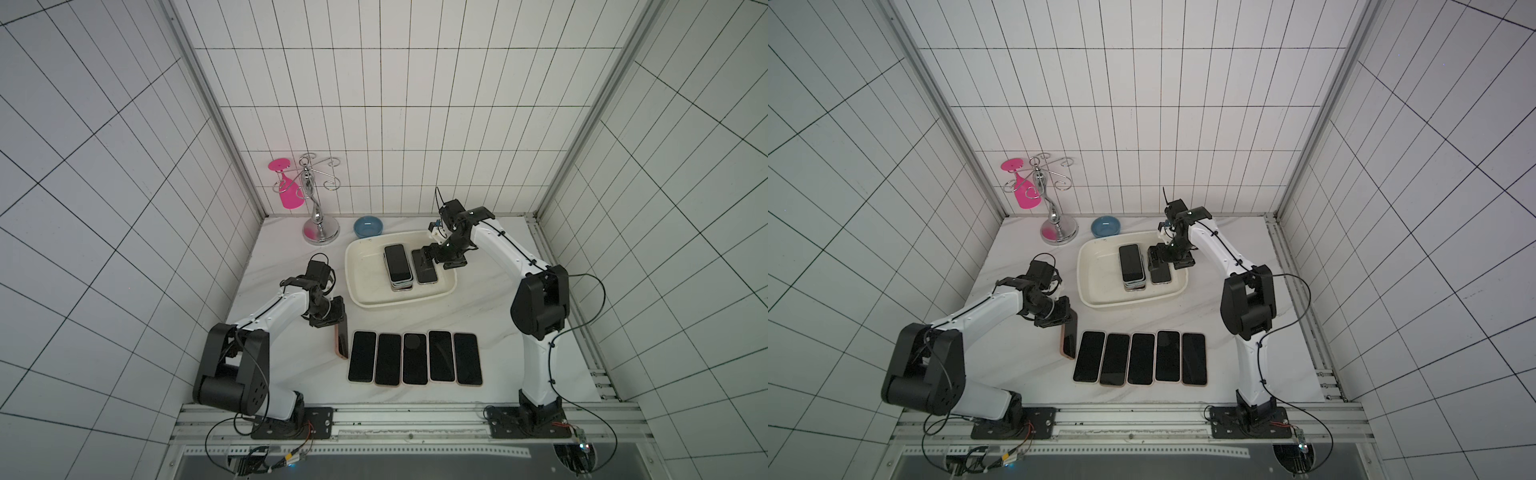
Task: Take the phone out of the storage box
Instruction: Place the phone at the center of the board.
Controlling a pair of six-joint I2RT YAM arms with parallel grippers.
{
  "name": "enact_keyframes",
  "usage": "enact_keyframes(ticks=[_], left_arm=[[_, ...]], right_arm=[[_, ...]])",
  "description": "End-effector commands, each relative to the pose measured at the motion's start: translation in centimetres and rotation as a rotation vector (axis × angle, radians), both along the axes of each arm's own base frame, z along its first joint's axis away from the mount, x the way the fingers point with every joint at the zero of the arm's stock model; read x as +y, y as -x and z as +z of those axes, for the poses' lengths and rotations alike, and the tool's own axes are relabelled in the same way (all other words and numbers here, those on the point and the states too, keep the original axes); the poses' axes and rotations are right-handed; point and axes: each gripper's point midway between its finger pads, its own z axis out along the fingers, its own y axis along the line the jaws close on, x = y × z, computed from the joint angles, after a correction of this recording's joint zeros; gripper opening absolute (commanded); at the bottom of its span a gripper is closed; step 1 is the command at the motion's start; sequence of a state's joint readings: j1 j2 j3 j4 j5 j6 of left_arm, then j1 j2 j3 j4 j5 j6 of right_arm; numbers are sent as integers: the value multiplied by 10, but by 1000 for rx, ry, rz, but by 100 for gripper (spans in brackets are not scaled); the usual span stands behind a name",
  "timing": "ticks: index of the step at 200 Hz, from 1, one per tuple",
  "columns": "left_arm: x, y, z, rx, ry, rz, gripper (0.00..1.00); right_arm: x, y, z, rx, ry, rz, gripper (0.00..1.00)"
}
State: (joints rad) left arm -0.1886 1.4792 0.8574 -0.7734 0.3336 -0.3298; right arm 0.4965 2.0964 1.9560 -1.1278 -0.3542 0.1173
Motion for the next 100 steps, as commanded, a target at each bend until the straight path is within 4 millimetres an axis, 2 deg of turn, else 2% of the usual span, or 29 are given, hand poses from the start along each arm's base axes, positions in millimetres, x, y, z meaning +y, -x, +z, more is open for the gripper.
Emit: enact_keyframes(ticks=[1,26,39,59,80,100], left_arm=[[-9,16,-27,82,45,-27,3],[-10,20,-27,106,54,-24,14],[-5,20,-30,116,21,-7,34],[6,19,-37,157,-49,22,52],[24,13,-39,166,-111,71,55],[48,2,-26,123,-172,148,57]], right_arm=[[0,-8,21,-40,-19,-13,95],[3,-6,19,-24,-35,-8,95],[4,-3,17,-13,-43,-3,95],[4,0,14,-5,-43,6,95],[3,3,12,-3,-45,14,95],[2,5,11,-1,-41,18,95]])
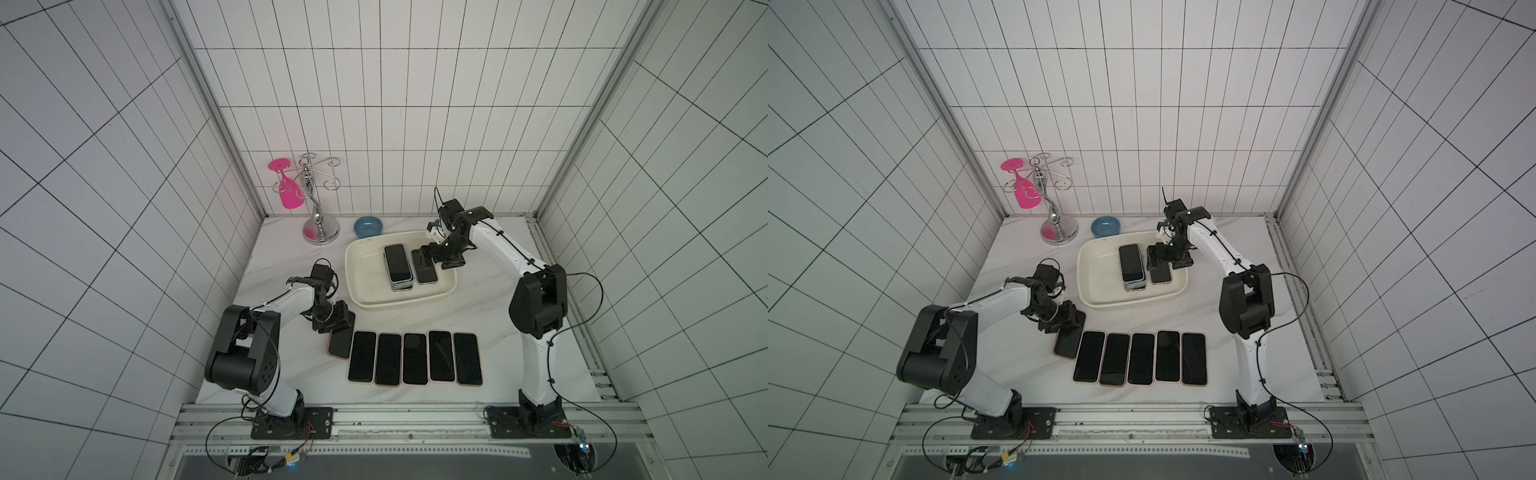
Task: Take the phone out of the storage box
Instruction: Place the phone at the center of the board.
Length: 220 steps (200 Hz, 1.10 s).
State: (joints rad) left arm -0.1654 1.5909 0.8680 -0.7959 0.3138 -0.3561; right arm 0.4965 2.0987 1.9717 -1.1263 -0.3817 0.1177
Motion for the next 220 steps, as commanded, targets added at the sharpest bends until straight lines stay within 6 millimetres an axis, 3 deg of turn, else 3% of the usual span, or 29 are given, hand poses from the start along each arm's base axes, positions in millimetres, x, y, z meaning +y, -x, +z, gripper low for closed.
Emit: enact_keyframes(ticks=[1,34,52,72,82,99,112,136,166,220], left_arm=[[39,-6,3,-7,-141,93,58],[62,-34,52,-150,-188,182,73],[51,-61,78,-240,-117,192,77],[42,-90,87,-287,-60,225,74],[35,-104,82,-293,-23,237,63],[32,-119,59,-253,-14,255,30],[33,-124,36,-206,-28,265,20],[31,-127,11,-175,-35,264,13],[21,-119,-3,-152,-24,240,6],[7,-61,-20,-85,-11,240,3]], right_arm=[[-4,6,6,-1,-10,13,95],[-5,7,8,-7,-6,14,95],[-5,7,9,-7,-10,13,95],[-6,7,7,-4,-6,12,95],[-7,8,6,-1,-3,12,95],[-8,10,5,5,1,13,95],[-9,11,4,7,5,15,95],[-10,13,4,3,7,19,95],[-11,13,4,4,8,17,95],[-12,15,-1,16,14,18,95]])
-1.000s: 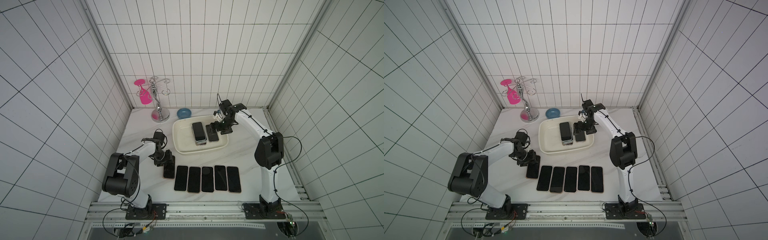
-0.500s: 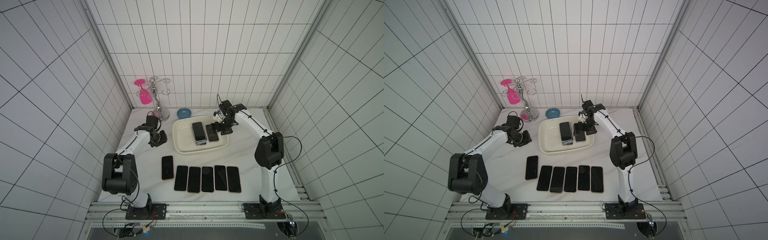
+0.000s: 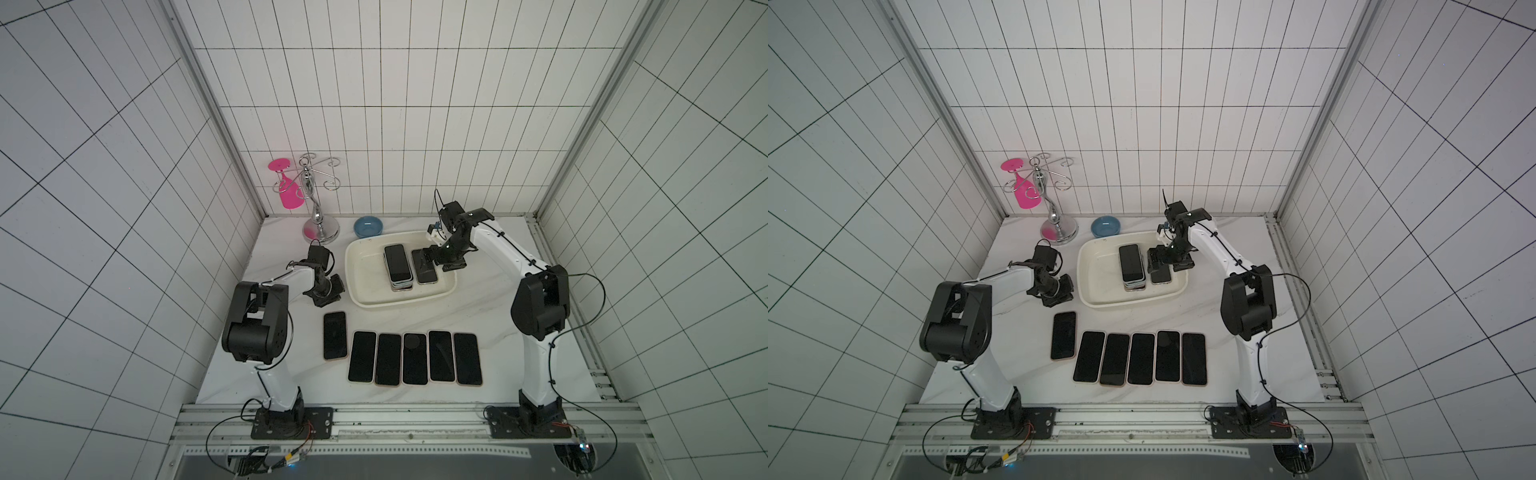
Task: Take the phone out of the storage box
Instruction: Place the phone at the center of the board.
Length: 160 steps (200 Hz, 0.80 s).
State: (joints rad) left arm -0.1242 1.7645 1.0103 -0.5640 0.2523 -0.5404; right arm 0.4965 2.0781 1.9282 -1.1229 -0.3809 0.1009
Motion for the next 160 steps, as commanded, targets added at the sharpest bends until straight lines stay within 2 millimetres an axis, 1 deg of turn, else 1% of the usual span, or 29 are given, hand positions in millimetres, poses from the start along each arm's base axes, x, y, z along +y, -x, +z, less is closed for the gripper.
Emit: enact_keyframes(ticks=[1,19,30,107,120,135,139,149,160], left_arm=[[-3,33,-15,67,-1,14,3],[-3,49,-19,76,1,23,2],[-3,55,-20,81,1,28,2],[-11,84,-14,78,44,50,1],[-10,86,-13,71,40,57,2],[-8,83,-6,51,33,70,8],[-8,82,-3,43,33,76,12],[-4,77,7,20,17,95,28],[0,69,21,-16,0,113,38]], right_arm=[[-7,8,3,7,3,3,95],[-8,9,2,12,4,2,95],[-8,9,1,12,4,2,95],[-5,13,-5,39,3,0,96],[-5,13,-7,44,5,2,96],[-4,13,-8,44,6,2,96],[-3,13,-7,43,5,4,96],[-3,12,-6,36,6,4,96],[-4,11,-5,31,6,3,97]])
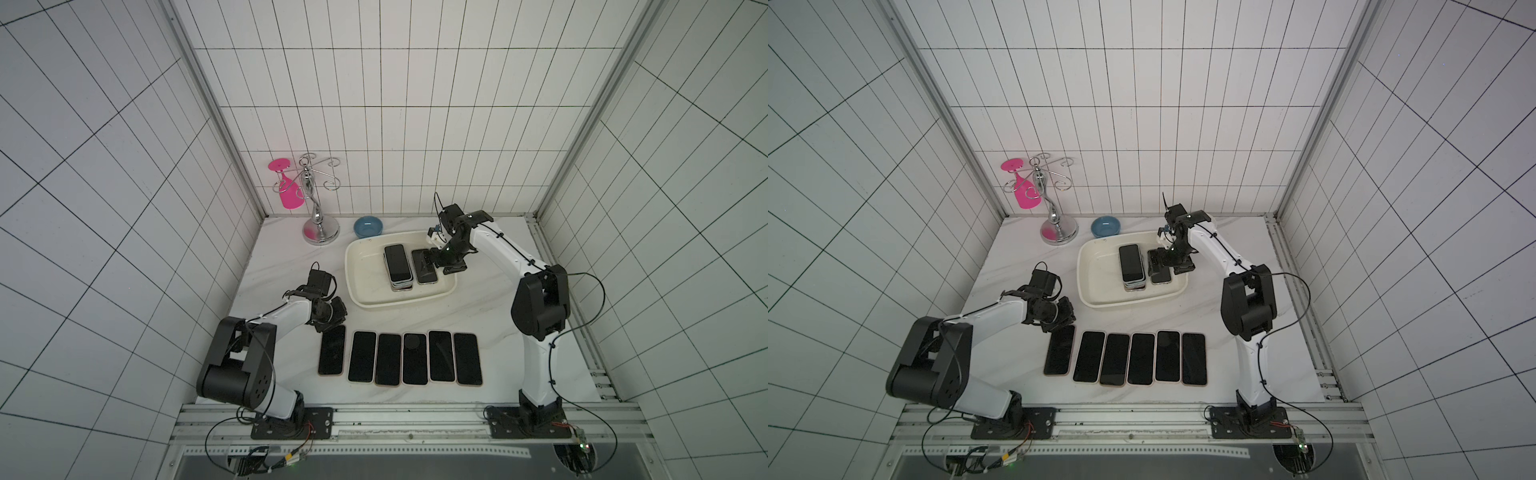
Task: Take the phone out of the storage box
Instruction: Place the phone at the center of the board, then pick up the phone from the storage box.
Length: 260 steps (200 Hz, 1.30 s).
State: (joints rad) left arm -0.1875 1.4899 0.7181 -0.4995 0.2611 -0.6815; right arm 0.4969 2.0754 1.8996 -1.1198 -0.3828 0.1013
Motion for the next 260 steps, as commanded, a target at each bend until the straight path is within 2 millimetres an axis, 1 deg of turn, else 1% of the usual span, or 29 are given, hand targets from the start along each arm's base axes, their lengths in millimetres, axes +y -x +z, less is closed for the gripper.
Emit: enact_keyframes(ticks=[1,16,24,33,46,57,63,67,81,89,93,104,115,125,142,158,173,198,212,235,260], left_arm=[[12,0,18,-13,-56,53,39],[24,-8,41,-54,-101,102,50],[30,-11,54,-76,-106,128,54],[41,-9,63,-87,-134,175,56],[65,0,69,-82,-189,267,56],[86,11,64,-69,-223,352,55],[95,15,60,-62,-227,394,51],[99,18,57,-56,-223,418,45],[110,26,46,-27,-201,497,21],[114,29,38,-3,-185,538,10],[116,31,34,11,-184,553,6],[114,30,26,24,-167,562,0],[109,29,16,51,-145,556,0],[99,27,8,72,-104,529,0],[83,28,3,83,-83,487,0],[65,34,0,94,-55,451,0],[55,44,-5,114,-35,438,0],[52,60,-14,132,-32,432,0],[50,67,-19,144,-22,431,0],[45,70,-18,145,14,435,0],[44,72,-14,139,26,443,0]], right_arm=[[-2,6,2,10,-3,2,97],[-1,6,4,3,-6,4,97],[-1,5,4,3,-5,3,97],[-1,6,4,4,-7,5,97],[-1,5,4,4,-6,5,97],[-1,6,3,5,-7,6,97],[0,6,3,5,-9,5,97],[0,6,3,6,-12,4,97],[0,6,2,9,-16,5,97],[1,6,2,9,-16,6,97],[0,6,2,9,-16,5,97],[0,7,2,7,-15,8,97],[-1,7,4,2,-15,9,97],[-1,7,4,0,-15,9,97],[-2,4,3,-2,-12,3,97],[-5,-1,-1,-4,10,-15,97],[-10,-11,-5,-19,54,-40,98],[-17,-29,-14,-49,136,-51,98],[-17,-38,-20,-46,166,-48,98],[-12,-49,-35,-45,211,-34,98],[-5,-55,-52,-35,245,-5,98]])
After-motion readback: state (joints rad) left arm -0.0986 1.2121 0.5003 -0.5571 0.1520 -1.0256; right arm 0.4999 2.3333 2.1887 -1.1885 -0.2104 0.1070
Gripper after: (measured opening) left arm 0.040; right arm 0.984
